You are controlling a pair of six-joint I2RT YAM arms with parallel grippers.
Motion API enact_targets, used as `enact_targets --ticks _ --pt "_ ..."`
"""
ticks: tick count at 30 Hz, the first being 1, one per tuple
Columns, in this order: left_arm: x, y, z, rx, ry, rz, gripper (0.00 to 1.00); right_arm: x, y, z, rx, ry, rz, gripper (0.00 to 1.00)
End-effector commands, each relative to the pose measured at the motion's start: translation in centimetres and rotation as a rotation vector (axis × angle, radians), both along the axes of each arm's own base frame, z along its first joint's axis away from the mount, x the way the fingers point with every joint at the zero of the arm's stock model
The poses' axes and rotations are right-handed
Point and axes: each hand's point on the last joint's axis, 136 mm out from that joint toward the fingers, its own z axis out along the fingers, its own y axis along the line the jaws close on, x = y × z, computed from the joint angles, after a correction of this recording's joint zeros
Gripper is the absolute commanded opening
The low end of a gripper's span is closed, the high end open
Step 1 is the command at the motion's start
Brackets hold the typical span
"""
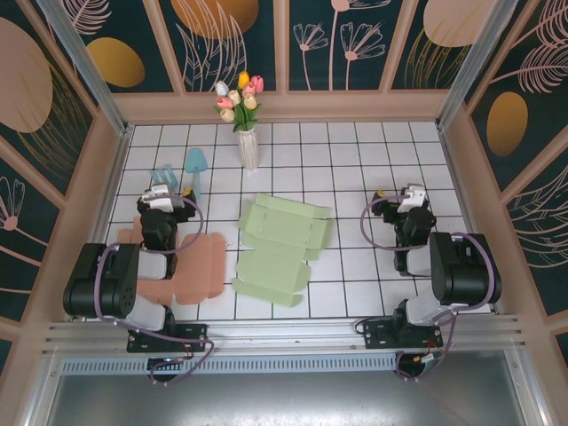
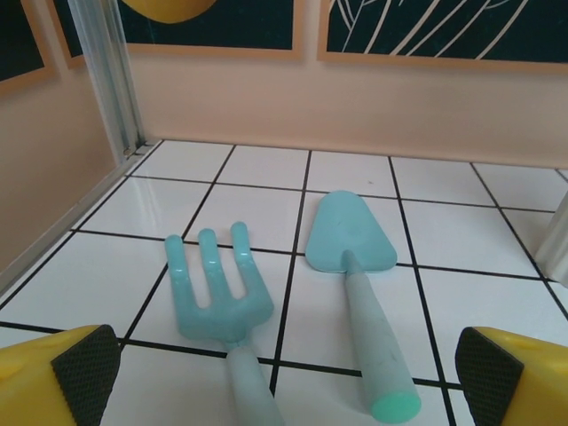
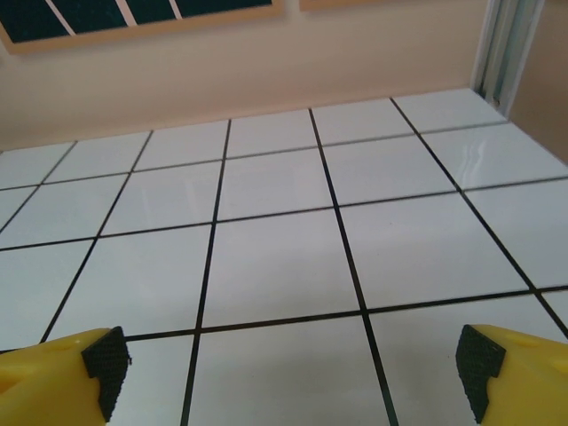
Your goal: Fold the paper box
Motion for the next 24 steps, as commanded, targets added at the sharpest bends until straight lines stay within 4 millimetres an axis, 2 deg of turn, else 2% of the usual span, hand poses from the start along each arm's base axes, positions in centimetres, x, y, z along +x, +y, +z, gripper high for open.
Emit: enact_targets --ticks 1,3,6,9,11,13,15,21,24 --pt "0.4 0.9 3.2 -0.021 -0.007 0.078 0.99 1.2 0.7 2.9 -0.046 -0.014 -0.02 0.93" --pt "0.4 0.8 4.4 -0.127 -0.003 0.092 0.99 1.1 1.2 4.4 -0.091 -0.023 -0.083 0.93" --pt "0.2 -2.1 6.4 -0.223 -0.021 -0.065 0.99 0.3 3.8 7.1 -0.066 -0.074 -0.01 0.93" --pt "0.2 -5.2 7.0 -0.274 -0.003 -0.23 0.99 -0.5 5.4 9.6 -0.029 -0.088 0.041 0.93" --pt "0.6 -7.5 6.4 -0.27 0.056 -0.329 0.99 -0.8 5.9 10.9 0.004 -0.08 0.062 0.93" --pt "1.3 -9.9 5.0 -0.243 0.163 -0.405 0.96 -1.2 6.1 11.9 0.017 -0.089 0.069 0.94" --pt "1.8 -12.0 3.4 -0.227 0.261 -0.473 0.93 -1.3 5.8 11.9 0.016 -0.086 0.052 0.94" --pt "1.3 -18.2 -1.9 -0.155 0.535 -0.682 0.88 -0.2 5.6 10.4 -0.008 -0.014 0.022 0.94" --pt "0.9 -20.2 -5.0 -0.088 0.666 -0.73 0.8 0.2 5.9 9.9 -0.015 0.013 0.035 0.94"
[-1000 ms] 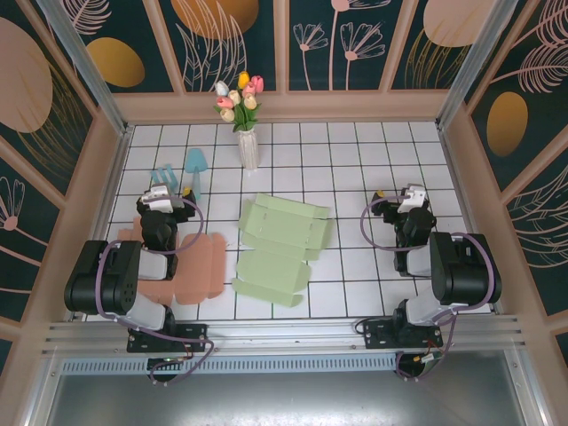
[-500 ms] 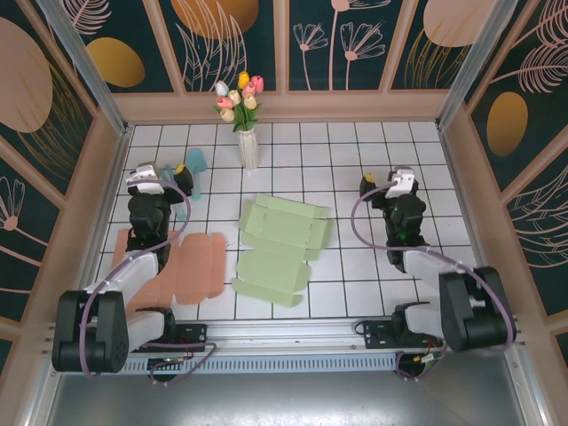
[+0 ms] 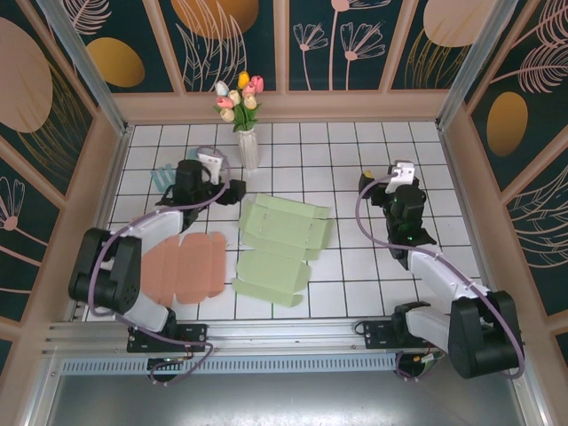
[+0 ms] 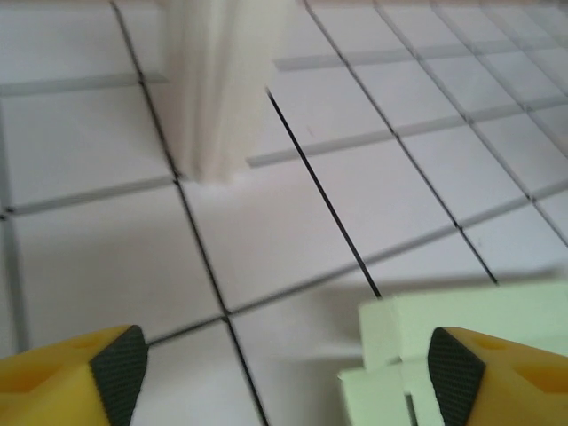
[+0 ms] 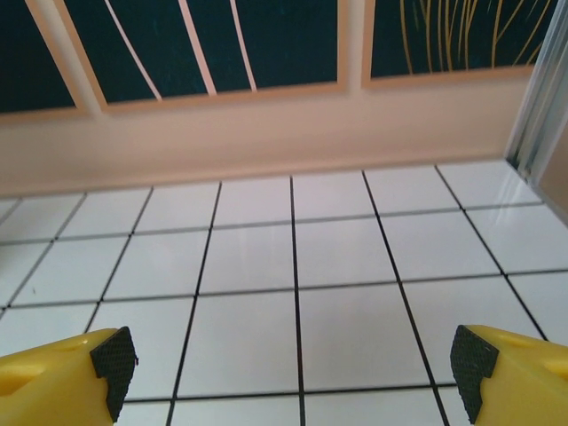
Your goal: Fold the paper box
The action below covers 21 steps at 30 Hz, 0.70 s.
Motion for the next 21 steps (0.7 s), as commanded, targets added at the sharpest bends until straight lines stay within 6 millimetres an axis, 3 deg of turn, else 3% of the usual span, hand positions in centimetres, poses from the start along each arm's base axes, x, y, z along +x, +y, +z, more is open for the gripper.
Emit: enact_targets --ticks 1,4,11,17,21 --pt "-2.3 -2.0 -4.3 0.111 0.167 -0.133 0.78 0.6 0.2 0.7 0.009 0.009 -0.006 0.94" --pt "-2.1 -2.0 -6.2 0.165 0.208 -0.122 0.75 0.4 0.3 0.9 0.012 0.004 -0.005 0.94" --pt "-2.8 -2.1 -7.6 0.196 0.256 -0.143 0.61 0.4 0.5 0.7 0.018 0.007 0.003 0.94" --pt "-2.6 -2.8 -8.7 0.209 0.306 -0.179 0.26 0.4 0.4 0.5 0.013 0.018 -0.001 0.94" --pt "-2.5 -3.7 -7.2 0.171 0.272 -0.194 0.05 0.5 1.0 0.9 0.018 0.021 0.026 0.94"
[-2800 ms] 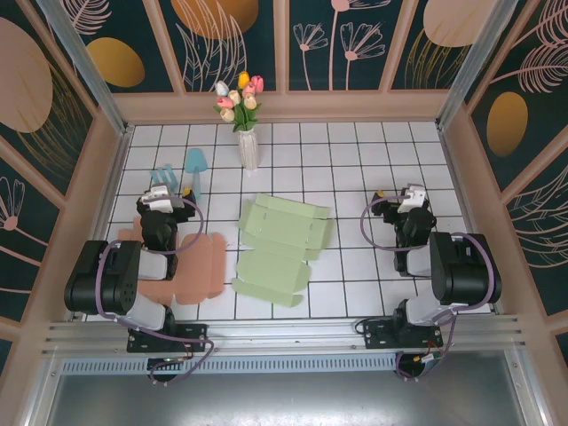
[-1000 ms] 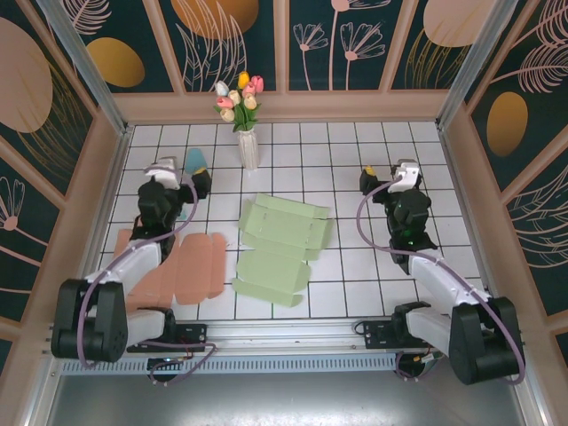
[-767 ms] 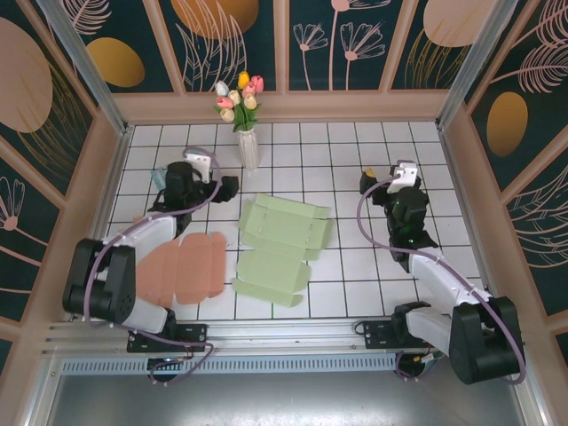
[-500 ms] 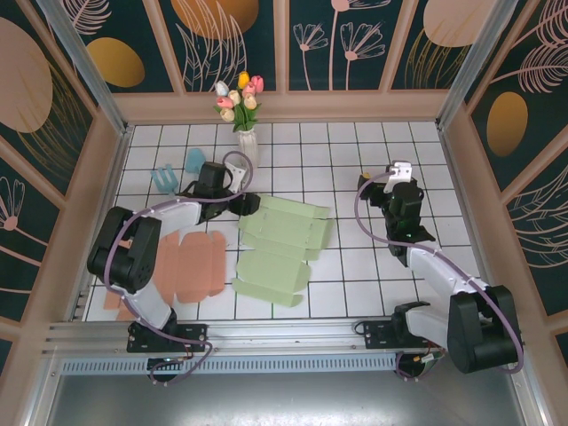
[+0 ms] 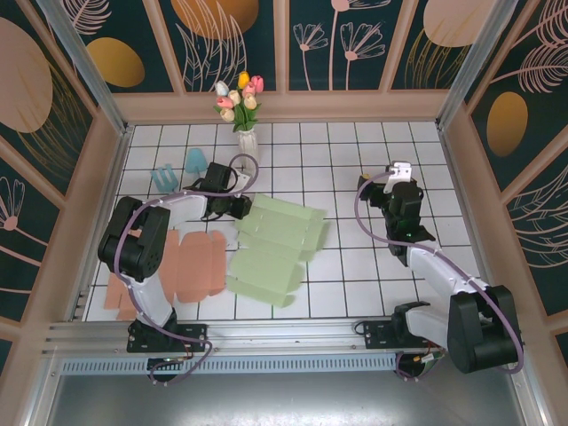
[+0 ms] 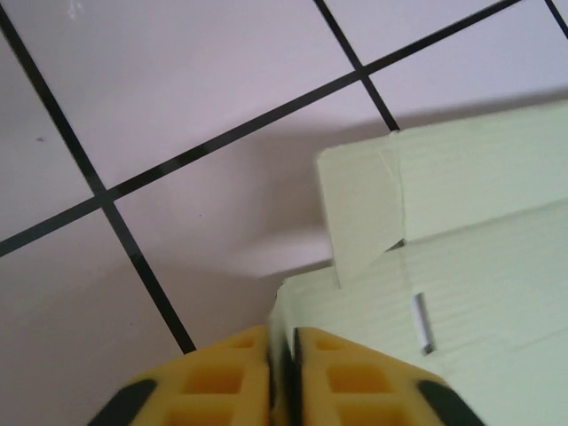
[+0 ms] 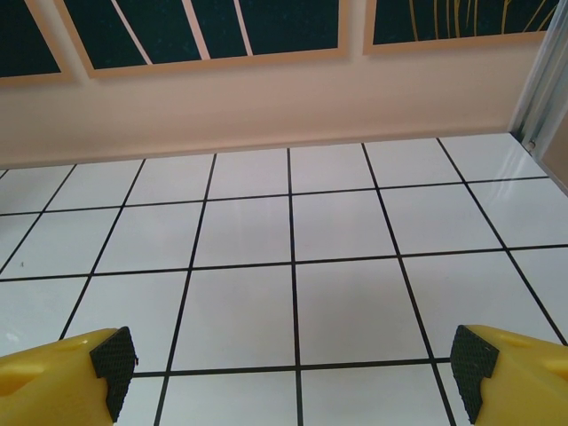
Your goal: Fold the paper box
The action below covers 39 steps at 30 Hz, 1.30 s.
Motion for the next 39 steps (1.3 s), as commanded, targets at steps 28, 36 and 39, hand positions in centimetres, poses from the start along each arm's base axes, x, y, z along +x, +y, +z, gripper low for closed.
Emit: enact_targets --ticks 28,36,39 --pt "-6.5 3.9 18.7 -0.511 -0.876 0.211 0.0 -1.2 21.7 5.5 -0.663 0.147 1.399 0.6" --pt "-7.0 4.2 18.4 -0.502 -0.902 0.209 0.0 -1.5 23.4 2.3 -0.771 0.237 1.421 0.58" --pt "-7.2 3.7 17.9 -0.508 -0.888 0.179 0.0 -1.4 23.8 1.6 -0.807 0.258 1.416 0.54"
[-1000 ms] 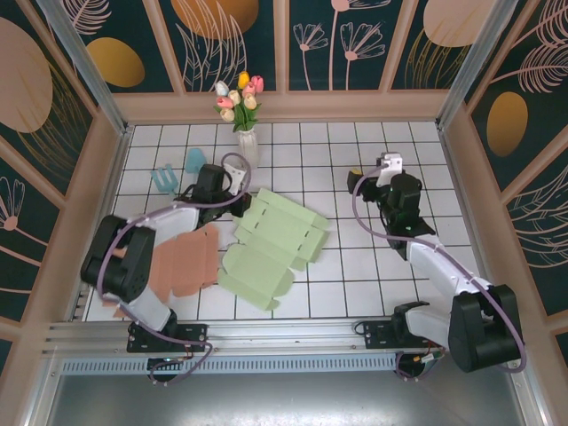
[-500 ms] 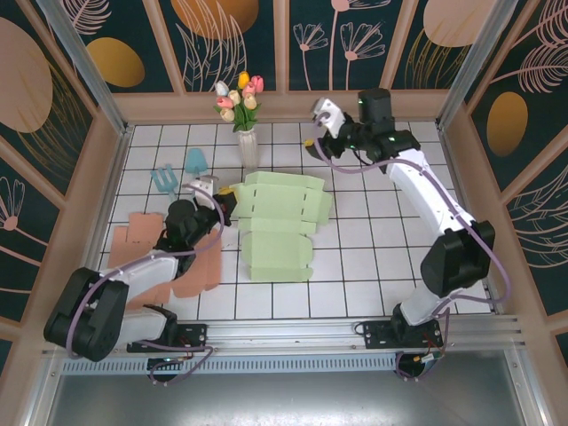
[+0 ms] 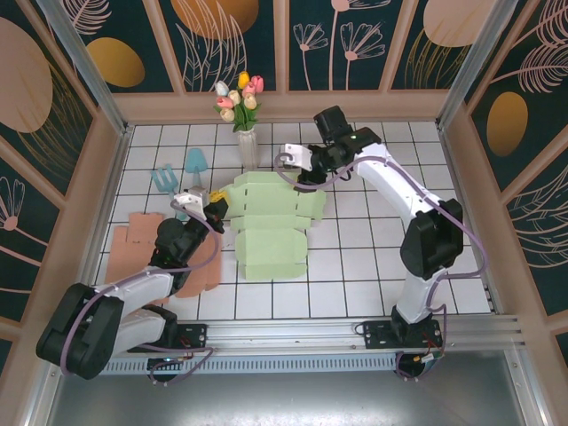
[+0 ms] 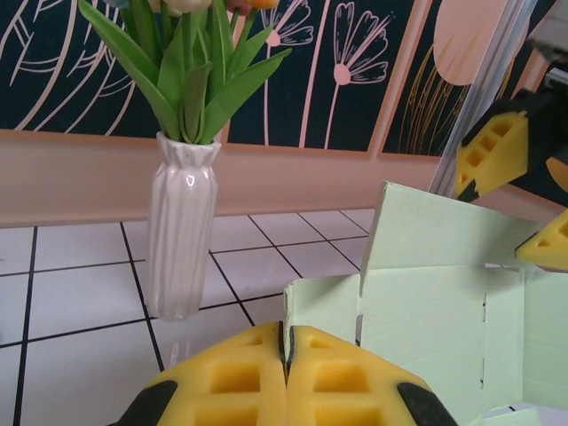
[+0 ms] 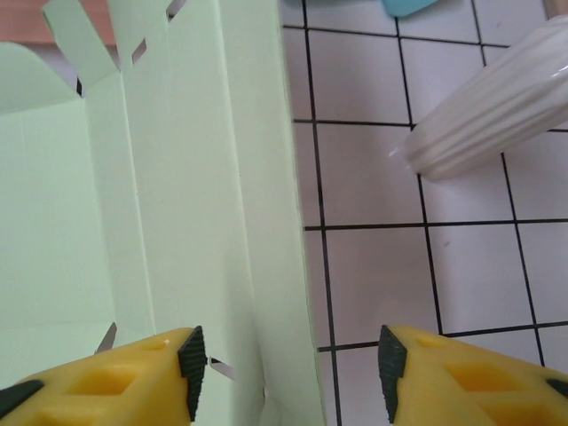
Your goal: Fold the paper box
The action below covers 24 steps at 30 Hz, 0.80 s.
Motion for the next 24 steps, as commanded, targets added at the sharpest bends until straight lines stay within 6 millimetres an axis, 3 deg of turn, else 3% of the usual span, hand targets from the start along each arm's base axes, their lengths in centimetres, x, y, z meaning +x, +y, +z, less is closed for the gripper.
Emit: enact_targets --ticks 1,5,8,9,24 --pt "-0.5 -0.4 0.6 -0.002 -0.054 -0.026 0.0 0.2 0.1 -0.1 -0.068 -0.028 0.019 0.52" --pt "-0.3 -0.3 0.2 0.004 -0.045 -0.017 0.0 0.7 0.2 -0.1 -0.084 -0.019 0.014 0.43" --pt "-0.4 -0.3 0.3 0.001 -0.048 -0.021 0.0 1.0 0.0 -0.7 -0.109 -0.012 0.004 0.42" --pt "-0.4 -0.3 0.3 0.001 -0.049 -0.02 0.0 0.5 0.7 -0.8 -0.113 -0.01 0.022 0.42" --pt "-0.6 -0.1 0.5 -0.001 -0.056 -0.013 0.0 0.1 0.5 -1.8 -0.134 0.0 0.025 0.25"
